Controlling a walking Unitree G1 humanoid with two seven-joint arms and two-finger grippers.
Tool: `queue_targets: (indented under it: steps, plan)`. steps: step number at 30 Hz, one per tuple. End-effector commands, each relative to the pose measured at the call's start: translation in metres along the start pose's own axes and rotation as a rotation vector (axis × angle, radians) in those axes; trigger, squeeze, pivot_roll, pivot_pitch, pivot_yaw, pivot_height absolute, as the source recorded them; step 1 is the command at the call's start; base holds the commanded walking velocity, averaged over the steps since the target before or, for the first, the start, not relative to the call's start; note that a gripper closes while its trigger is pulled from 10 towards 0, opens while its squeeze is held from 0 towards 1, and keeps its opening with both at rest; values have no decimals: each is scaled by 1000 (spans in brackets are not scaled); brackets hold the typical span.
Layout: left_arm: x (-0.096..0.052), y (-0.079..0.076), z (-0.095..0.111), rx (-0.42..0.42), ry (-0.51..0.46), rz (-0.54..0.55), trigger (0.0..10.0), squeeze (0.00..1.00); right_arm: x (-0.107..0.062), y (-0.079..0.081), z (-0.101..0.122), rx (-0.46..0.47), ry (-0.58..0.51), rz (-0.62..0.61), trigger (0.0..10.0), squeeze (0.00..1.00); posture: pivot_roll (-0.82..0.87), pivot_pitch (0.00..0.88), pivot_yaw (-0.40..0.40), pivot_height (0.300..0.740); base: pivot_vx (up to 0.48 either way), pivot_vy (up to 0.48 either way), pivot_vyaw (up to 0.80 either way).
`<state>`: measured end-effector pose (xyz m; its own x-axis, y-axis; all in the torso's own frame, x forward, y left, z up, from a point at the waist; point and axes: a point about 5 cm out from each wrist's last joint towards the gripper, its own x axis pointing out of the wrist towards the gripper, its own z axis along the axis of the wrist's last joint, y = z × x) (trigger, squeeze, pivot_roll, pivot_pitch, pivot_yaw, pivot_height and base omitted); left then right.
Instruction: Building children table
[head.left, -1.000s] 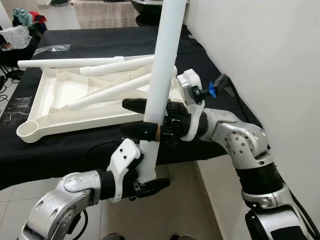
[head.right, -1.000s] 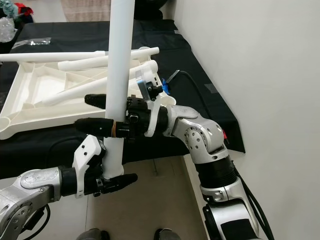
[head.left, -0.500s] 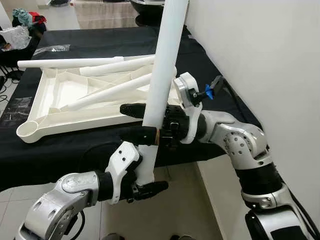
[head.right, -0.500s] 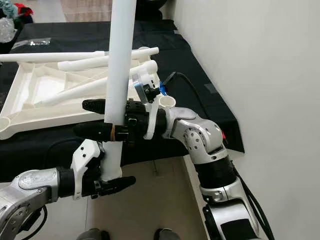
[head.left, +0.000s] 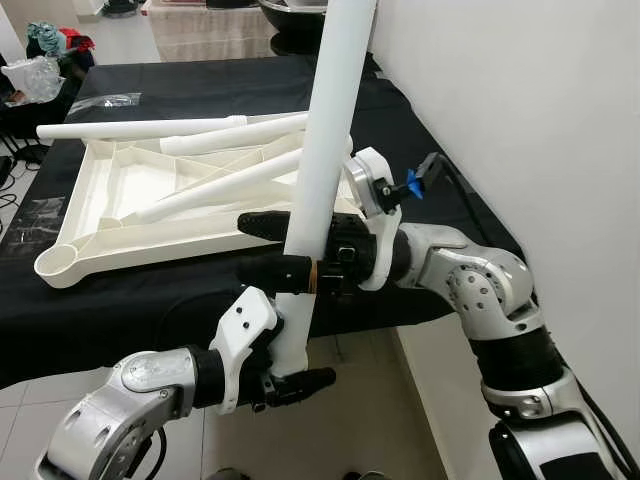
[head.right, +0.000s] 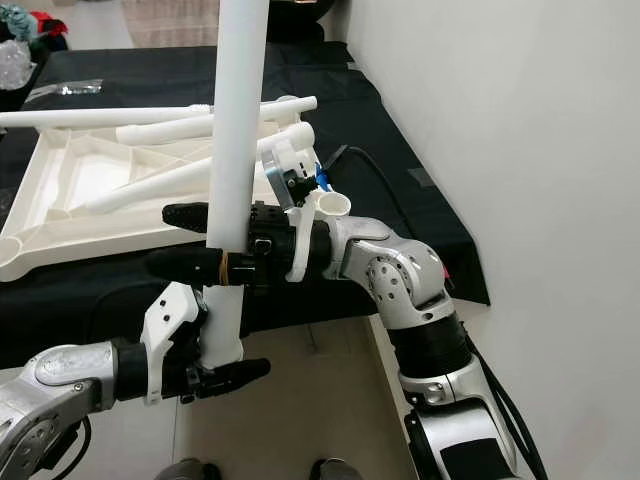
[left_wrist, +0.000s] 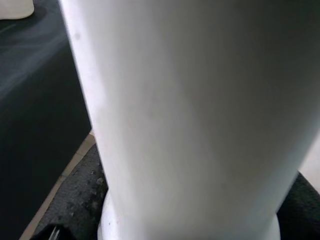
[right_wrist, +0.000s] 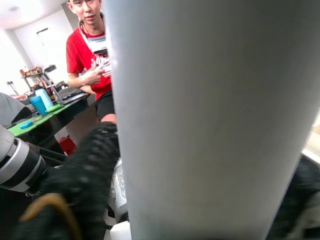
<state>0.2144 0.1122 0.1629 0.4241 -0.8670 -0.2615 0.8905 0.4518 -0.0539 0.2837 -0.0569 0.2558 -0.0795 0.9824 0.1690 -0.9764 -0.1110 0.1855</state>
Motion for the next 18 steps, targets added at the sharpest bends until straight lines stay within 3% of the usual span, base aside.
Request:
queue_targets:
  steps: [1, 13, 18]
  plan:
    - [3, -5, -6, -6, 29, -41, 10000, 0, 8, 7, 1, -8, 2, 45, 0, 0, -14, 121, -18, 740, 0, 0, 0]
    - [1, -2, -8, -8, 33, -36, 10000, 0, 6, 11, 2, 1, -10, 70, 0, 0, -10, 120, -20, 740, 0, 0, 0]
    - [2, 4, -10, -14, 54, 27, 10000, 0, 6, 12, 2, 6, -13, 78, 0, 0, -7, 115, -19, 740, 0, 0, 0]
